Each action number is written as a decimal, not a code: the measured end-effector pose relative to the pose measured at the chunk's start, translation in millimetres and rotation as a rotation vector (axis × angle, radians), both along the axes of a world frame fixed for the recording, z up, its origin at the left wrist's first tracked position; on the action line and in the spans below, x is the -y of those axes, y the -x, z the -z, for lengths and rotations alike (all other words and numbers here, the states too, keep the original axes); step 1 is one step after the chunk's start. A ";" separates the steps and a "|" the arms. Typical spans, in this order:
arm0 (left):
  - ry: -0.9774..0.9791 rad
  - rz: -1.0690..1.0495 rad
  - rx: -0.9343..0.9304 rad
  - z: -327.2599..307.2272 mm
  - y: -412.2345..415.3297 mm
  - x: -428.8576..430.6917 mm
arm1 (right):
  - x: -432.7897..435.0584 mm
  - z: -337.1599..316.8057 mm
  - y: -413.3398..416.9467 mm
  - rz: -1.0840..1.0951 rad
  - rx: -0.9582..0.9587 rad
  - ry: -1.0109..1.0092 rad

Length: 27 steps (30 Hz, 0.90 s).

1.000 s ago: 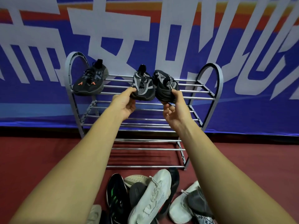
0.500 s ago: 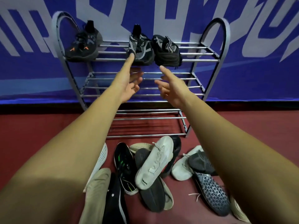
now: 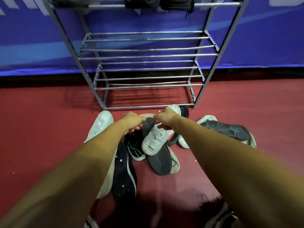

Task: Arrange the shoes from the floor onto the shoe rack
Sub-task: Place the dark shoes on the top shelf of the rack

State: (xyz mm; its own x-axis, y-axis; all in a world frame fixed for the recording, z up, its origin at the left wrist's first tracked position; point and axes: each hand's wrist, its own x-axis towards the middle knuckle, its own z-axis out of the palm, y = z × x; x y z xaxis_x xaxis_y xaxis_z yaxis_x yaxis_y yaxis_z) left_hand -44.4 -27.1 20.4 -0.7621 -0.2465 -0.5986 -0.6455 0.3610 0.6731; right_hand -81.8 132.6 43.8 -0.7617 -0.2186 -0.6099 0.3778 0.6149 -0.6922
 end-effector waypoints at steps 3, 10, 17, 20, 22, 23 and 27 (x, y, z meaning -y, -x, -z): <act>0.007 -0.011 0.015 27.0 -2.5 1.4 | 23.4 18.2 3.8 -0.189 -0.051 -0.079; 0.001 -0.015 0.063 81.6 9.2 12.3 | 35.9 64.6 21.3 -0.410 -0.349 -0.423; -0.099 -0.056 0.110 98.5 30.5 8.8 | 19.1 73.6 39.7 -0.475 -0.483 -0.734; -0.102 -0.053 0.098 102.3 33.7 2.0 | 4.6 75.1 48.6 -0.492 -0.415 -0.801; -0.103 -0.052 0.105 104.1 33.9 -1.8 | -3.6 77.8 50.2 -0.469 -0.364 -0.767; -0.106 -0.049 0.118 104.6 33.1 -2.7 | -6.2 78.8 49.0 -0.467 -0.345 -0.739; -0.141 -0.005 0.165 98.2 24.1 -2.6 | -9.5 81.1 41.9 -0.537 -0.267 -0.634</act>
